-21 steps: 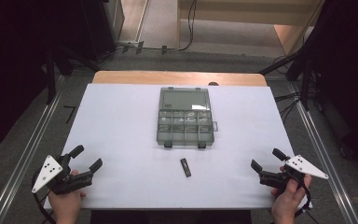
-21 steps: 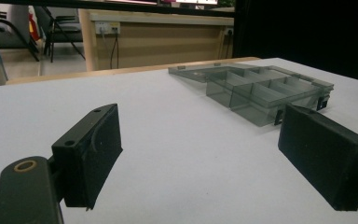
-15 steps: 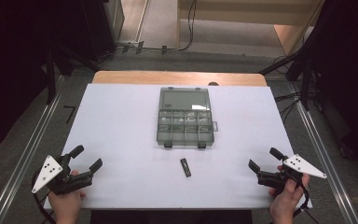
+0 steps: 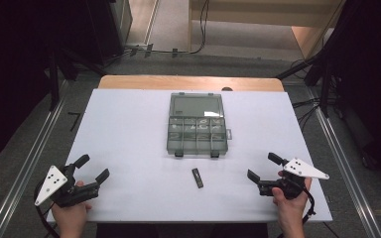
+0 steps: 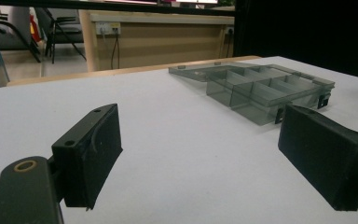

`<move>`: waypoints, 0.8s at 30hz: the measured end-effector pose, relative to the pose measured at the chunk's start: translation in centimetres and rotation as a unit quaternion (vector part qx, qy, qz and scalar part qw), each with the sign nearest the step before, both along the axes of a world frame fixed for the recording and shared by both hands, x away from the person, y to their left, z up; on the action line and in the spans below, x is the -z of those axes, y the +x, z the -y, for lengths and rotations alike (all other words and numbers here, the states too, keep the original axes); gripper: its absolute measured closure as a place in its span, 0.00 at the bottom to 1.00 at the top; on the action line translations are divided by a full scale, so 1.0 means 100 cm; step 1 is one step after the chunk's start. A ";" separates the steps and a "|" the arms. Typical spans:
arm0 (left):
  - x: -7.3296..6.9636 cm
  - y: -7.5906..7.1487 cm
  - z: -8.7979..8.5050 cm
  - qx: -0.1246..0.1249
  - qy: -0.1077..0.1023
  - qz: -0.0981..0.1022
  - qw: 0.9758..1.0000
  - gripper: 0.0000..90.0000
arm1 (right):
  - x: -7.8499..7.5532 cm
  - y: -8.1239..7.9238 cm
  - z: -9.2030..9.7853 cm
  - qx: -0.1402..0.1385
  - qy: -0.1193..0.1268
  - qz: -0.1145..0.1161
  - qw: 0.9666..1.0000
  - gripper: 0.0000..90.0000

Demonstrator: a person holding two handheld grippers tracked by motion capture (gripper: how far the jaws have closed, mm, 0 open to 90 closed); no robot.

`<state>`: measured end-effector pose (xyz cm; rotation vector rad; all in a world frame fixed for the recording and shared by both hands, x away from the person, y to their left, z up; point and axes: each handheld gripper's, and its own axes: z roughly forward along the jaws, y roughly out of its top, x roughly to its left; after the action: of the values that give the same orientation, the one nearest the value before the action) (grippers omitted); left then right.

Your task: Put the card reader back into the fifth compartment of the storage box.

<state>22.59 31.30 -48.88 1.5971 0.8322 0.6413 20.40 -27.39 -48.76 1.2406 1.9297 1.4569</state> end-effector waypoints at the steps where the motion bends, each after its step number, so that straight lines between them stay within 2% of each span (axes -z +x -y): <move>1: 0.000 0.000 0.000 0.000 0.000 0.000 1.000 0.15 | -0.002 0.001 -0.004 0.000 -0.006 -0.003 1.000 0.00; 2: 0.000 0.000 0.000 0.000 -0.001 0.000 1.000 0.15 | -0.004 0.003 -0.012 -0.008 -0.016 -0.005 1.000 0.00; 7: 0.000 0.000 0.000 0.000 0.001 0.000 1.000 0.15 | -0.010 0.007 -0.027 -0.026 -0.016 -0.006 1.000 0.00; 12: 0.000 0.000 0.000 0.001 0.000 0.000 1.000 0.15 | -0.016 0.012 -0.047 -0.045 -0.032 -0.008 0.998 0.00; 20: 0.000 0.000 0.001 0.001 0.003 0.001 1.000 0.15 | -0.020 0.017 -0.063 -0.067 -0.037 -0.017 0.997 0.00; 24: 0.000 0.000 0.001 0.001 0.005 0.000 1.000 0.15 | -0.022 0.020 -0.073 -0.080 -0.047 -0.020 0.995 0.00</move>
<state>22.57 31.15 -48.88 1.6058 0.8283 0.6458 22.40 -20.09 -46.58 1.1046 2.1418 1.4071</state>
